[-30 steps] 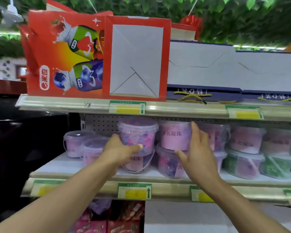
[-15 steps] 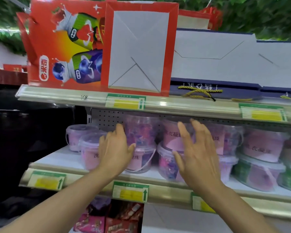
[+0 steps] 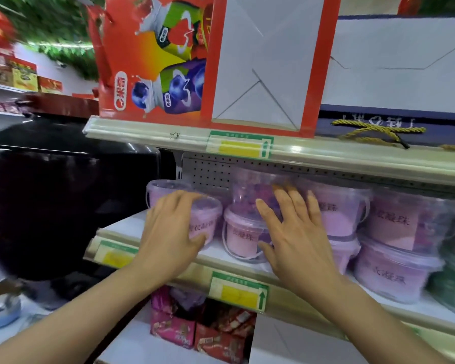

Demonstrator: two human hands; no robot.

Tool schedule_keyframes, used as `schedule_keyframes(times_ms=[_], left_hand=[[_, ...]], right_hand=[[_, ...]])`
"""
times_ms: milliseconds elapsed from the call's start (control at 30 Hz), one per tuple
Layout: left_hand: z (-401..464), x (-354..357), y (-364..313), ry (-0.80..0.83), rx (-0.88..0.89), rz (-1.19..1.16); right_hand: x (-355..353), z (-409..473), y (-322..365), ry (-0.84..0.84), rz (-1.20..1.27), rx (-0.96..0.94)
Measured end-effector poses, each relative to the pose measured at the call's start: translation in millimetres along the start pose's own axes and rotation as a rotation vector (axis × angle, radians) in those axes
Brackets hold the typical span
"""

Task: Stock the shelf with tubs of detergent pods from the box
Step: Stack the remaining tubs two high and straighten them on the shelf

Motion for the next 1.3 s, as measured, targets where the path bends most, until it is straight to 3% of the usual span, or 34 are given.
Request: schedule_keyframes(times_ms=[200, 500, 767, 1000, 1300], left_hand=[[4.8, 4.8, 56.4, 0.127, -0.102, -0.183], [30.9, 13.0, 111.2, 0.269, 0.015, -0.417], [73.3, 21.6, 158.9, 0.23, 0.026, -0.263], [104.6, 38.5, 163.2, 0.176, 0.063, -0.133], [108.0, 34.8, 160.9, 0.083, 0.115, -0.201]], right_hand=[[-1.5, 0.5, 27.9, -0.085, 0.116, 0.003], [33.7, 39.8, 84.7, -0.005, 0.154, 0.038], [44.7, 50.1, 101.3, -0.043, 0.219, 0.164], [41.9, 46.6, 102.6, -0.003, 0.17, 0.151], [42.5, 50.9, 98.7, -0.062, 0.267, 0.084]])
Point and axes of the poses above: each hand's wrist, its own z-axis towards the middle knuckle, its own x-axis out of the palm, y = z × x, the point moved 4 cm from there along z, towards the middle knuckle, and after that the axes turned 5 degrees about y, right-handed, at the moved point
